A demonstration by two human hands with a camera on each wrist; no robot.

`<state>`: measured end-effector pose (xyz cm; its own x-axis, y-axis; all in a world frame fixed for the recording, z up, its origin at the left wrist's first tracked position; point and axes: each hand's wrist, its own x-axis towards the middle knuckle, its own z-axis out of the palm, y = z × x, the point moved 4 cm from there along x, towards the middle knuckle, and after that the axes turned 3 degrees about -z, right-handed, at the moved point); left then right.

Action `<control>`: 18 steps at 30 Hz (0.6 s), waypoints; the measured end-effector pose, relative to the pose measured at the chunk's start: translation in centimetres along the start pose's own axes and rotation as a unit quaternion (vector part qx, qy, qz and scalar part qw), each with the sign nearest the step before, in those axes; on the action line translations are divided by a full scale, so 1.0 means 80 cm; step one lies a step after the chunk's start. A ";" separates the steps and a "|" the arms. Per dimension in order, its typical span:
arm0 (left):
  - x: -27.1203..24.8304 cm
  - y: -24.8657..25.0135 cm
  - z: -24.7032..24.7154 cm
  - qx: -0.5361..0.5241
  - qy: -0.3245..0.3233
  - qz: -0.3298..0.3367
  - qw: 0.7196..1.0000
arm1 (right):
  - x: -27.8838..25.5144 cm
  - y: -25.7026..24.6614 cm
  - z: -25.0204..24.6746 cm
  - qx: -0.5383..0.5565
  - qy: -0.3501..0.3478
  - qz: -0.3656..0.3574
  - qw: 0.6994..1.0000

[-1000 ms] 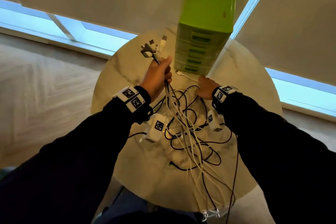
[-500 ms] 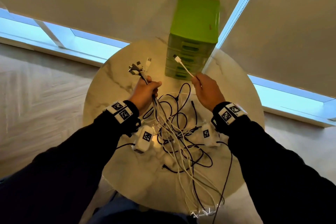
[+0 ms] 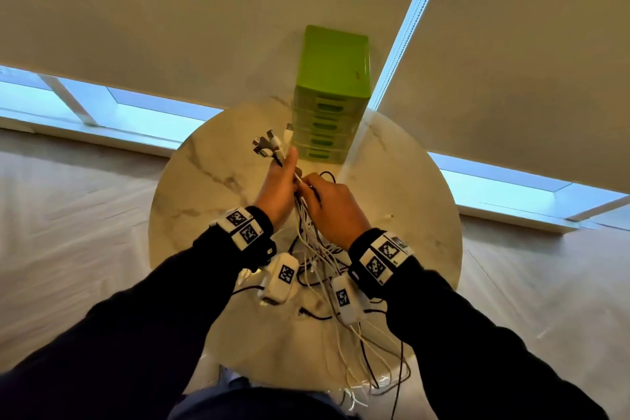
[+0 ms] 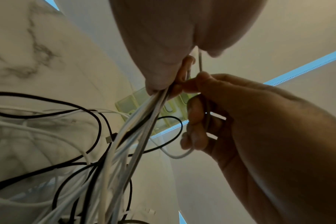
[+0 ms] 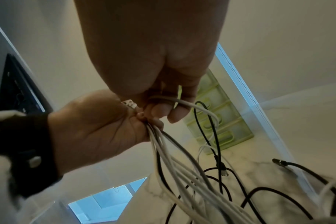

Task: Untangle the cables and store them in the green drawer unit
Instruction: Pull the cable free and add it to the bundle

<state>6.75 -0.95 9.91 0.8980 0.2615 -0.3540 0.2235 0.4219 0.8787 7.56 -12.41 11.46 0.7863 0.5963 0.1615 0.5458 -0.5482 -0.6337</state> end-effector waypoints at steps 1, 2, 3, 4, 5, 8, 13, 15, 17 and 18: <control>0.000 -0.003 -0.003 0.013 0.009 -0.001 1.000 | -0.004 -0.005 0.001 -0.005 -0.001 -0.004 1.000; -0.002 -0.004 -0.005 0.026 0.013 0.002 1.000 | -0.007 -0.010 0.000 -0.005 -0.003 -0.004 1.000; -0.004 -0.004 -0.007 0.034 0.014 0.006 0.999 | -0.011 -0.013 -0.001 0.000 -0.007 0.000 1.000; -0.006 0.000 -0.007 0.037 0.015 0.012 0.999 | -0.014 -0.015 -0.004 0.006 -0.010 0.006 1.000; -0.007 0.006 -0.007 0.030 0.017 0.020 0.999 | -0.017 -0.012 -0.005 0.009 -0.013 0.010 1.000; -0.007 0.032 -0.009 0.001 0.013 0.043 0.999 | -0.033 0.004 -0.009 0.015 -0.029 0.005 0.999; -0.017 0.059 0.003 0.001 -0.079 0.048 0.996 | -0.039 0.031 -0.010 0.063 -0.083 0.006 0.995; -0.024 0.073 0.012 -0.013 -0.102 0.049 0.993 | -0.034 0.040 -0.012 0.040 -0.101 0.012 0.994; -0.028 0.089 0.015 -0.027 -0.103 0.055 0.993 | -0.033 0.053 -0.012 -0.017 -0.124 0.013 0.992; -0.030 0.098 0.016 -0.032 -0.102 0.060 0.992 | -0.034 0.062 -0.012 -0.050 -0.143 0.016 0.988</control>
<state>6.81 0.64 18.03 0.9762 0.1348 -0.1700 0.0916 0.4543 0.8861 8.37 -17.31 8.61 0.6978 0.7111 -0.0860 0.5591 -0.6158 -0.5552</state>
